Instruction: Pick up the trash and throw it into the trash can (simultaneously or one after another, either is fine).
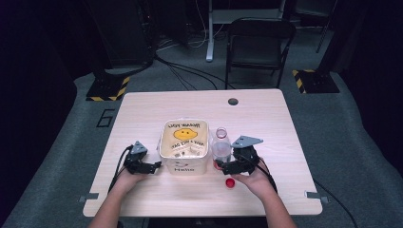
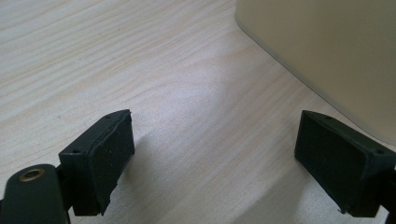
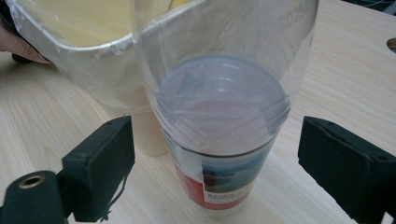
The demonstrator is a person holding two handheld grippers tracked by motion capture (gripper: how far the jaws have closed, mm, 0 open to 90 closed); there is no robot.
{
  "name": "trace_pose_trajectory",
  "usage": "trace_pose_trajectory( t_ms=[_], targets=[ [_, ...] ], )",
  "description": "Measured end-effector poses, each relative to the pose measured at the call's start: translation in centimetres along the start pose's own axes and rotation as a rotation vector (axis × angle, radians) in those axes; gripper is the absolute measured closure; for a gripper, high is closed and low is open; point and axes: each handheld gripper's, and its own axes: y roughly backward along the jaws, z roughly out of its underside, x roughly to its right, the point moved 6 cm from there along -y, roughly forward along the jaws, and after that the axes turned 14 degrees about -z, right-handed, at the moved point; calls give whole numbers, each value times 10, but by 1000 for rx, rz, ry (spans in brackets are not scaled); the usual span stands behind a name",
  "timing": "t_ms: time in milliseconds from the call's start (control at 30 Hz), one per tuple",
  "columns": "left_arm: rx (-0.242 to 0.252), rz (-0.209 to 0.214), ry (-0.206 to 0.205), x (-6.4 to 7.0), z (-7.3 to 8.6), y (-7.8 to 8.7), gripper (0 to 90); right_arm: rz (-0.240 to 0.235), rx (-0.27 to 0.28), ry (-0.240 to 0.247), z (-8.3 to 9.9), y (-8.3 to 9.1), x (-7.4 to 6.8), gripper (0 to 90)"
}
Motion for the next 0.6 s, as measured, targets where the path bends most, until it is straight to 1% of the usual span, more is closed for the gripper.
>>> trace_pose_trajectory(
  t_ms=[233,333,467,600],
  targets=[
    [0,0,0,0,0,0,118,1,-1,9,-5,-6,-1,99],
    [0,0,0,0,0,0,118,1,-1,3,-8,-8,-1,99],
    [0,0,0,0,0,0,118,9,1,9,-11,-9,-1,100],
    [0,0,0,0,0,0,118,10,9,10,-12,-9,0,132]
  ],
)
